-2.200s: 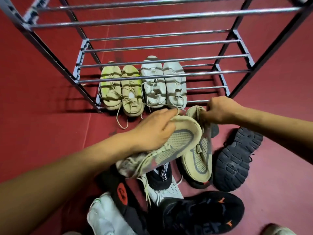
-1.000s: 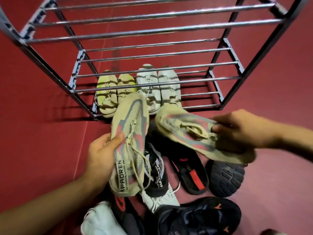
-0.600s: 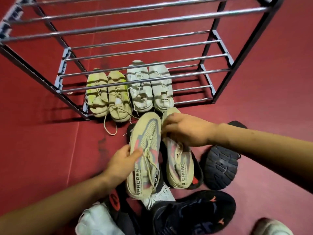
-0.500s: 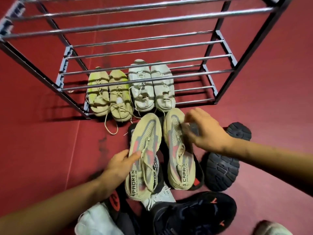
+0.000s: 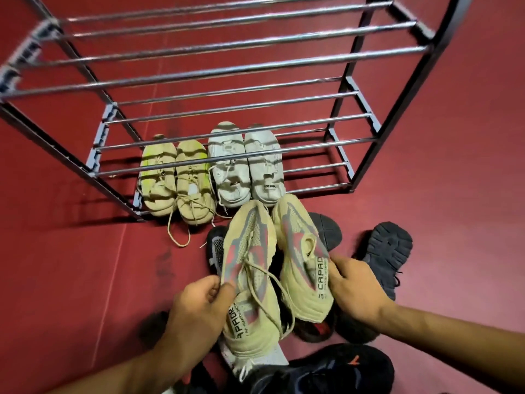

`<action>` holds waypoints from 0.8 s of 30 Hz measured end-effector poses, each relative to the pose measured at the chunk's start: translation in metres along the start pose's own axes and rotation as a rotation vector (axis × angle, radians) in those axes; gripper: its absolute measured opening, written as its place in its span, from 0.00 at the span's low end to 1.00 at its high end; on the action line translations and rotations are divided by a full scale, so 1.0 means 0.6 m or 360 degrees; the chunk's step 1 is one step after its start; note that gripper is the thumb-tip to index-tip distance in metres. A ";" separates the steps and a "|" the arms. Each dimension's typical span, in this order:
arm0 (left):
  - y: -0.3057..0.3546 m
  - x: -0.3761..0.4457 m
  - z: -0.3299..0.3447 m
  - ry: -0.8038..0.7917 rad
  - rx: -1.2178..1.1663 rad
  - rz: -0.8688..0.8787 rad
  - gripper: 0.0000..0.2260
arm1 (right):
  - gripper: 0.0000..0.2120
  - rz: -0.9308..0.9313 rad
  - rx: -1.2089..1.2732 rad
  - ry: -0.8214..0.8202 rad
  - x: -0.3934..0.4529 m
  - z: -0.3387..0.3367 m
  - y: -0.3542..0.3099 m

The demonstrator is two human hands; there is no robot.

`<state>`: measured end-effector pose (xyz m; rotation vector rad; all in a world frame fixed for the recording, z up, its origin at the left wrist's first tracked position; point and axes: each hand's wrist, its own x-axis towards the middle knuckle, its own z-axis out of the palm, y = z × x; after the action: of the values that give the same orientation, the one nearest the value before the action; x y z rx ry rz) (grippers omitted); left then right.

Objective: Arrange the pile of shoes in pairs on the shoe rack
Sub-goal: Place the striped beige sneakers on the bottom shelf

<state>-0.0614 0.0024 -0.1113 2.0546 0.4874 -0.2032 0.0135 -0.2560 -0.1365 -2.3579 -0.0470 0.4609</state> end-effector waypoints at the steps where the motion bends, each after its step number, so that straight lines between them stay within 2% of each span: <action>1: 0.014 0.006 0.001 0.0026 0.0003 0.0012 0.19 | 0.20 0.0007 0.0002 0.0065 0.006 -0.012 -0.002; 4: 0.040 0.039 0.004 0.0154 0.0129 0.0075 0.16 | 0.20 -0.0061 -0.0181 0.0182 0.044 -0.051 0.001; 8: 0.087 0.089 0.025 0.0200 0.0010 0.0204 0.17 | 0.20 -0.0152 -0.0384 0.0406 0.132 -0.105 0.003; 12: 0.134 0.155 0.062 0.0332 0.0046 0.0301 0.19 | 0.19 -0.0076 -0.0450 0.0583 0.224 -0.141 -0.026; 19: 0.172 0.239 0.127 0.0352 0.0128 0.0209 0.21 | 0.17 0.0538 -0.0331 0.0776 0.301 -0.141 -0.001; 24: 0.231 0.302 0.160 0.0403 0.0084 -0.0010 0.21 | 0.16 0.0357 -0.0245 0.0770 0.278 -0.113 0.028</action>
<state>0.1663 -0.0948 -0.1118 2.1422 0.6490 0.0421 0.1909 -0.2854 -0.1546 -2.5762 0.4230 -0.0210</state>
